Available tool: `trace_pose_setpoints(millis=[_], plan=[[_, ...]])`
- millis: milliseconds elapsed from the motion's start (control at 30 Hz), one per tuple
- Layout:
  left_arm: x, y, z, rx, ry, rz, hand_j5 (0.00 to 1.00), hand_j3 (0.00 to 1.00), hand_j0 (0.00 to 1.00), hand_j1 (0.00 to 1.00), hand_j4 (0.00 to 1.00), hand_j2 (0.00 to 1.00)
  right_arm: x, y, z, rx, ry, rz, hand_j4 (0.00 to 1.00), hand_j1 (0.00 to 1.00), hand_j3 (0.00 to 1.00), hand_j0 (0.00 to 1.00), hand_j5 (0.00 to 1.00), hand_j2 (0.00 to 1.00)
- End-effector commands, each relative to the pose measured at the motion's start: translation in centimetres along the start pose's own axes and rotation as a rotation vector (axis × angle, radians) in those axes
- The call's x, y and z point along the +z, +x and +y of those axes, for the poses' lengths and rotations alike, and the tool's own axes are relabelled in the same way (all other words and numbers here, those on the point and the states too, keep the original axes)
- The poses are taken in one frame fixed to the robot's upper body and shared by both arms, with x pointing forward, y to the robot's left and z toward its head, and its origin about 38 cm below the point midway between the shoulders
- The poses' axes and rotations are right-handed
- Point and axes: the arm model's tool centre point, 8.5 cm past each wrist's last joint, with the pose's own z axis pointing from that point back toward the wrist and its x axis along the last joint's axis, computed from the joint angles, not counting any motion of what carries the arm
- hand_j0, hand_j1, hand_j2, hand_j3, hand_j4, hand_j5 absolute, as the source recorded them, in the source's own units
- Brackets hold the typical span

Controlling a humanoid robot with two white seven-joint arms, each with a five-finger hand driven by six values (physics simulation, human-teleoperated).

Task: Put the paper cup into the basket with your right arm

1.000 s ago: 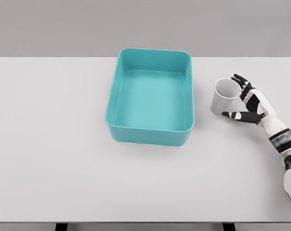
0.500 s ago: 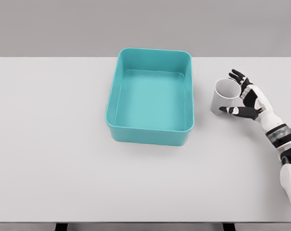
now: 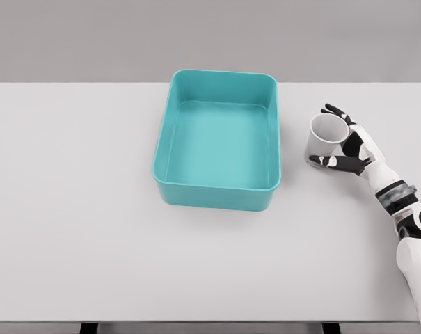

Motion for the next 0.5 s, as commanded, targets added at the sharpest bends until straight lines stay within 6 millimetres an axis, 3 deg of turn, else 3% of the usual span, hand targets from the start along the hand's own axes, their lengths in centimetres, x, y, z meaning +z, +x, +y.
trace_pose_setpoints(millis=[0, 300, 367, 467], plan=[[0.0, 0.0, 0.0, 0.0, 0.0, -0.001, 1.0, 1.0, 1.0, 1.0, 1.0, 1.0, 0.0, 0.1, 0.0, -0.003, -0.001, -0.003, 0.8, 0.8, 0.8, 0.8, 0.8, 0.8], [0.0, 0.0, 0.0, 0.0, 0.0, -0.001, 1.0, 1.0, 1.0, 1.0, 1.0, 1.0, 0.1, 0.1, 0.0, 0.003, 0.002, -0.004, 0.67, 0.67, 0.67, 0.67, 0.67, 0.67], [0.0, 0.0, 0.0, 0.0, 0.0, 0.001, 1.0, 1.0, 1.0, 1.0, 1.0, 1.0, 0.0, 0.9, -0.1, 0.018, 0.009, -0.02, 0.62, 0.62, 0.62, 0.62, 0.62, 0.62], [0.0, 0.0, 0.0, 0.0, 0.0, 0.001, 1.0, 1.0, 1.0, 1.0, 1.0, 1.0, -0.2, 1.2, -0.3, 0.024, 0.01, -0.023, 0.61, 0.61, 0.61, 0.61, 0.61, 0.61]])
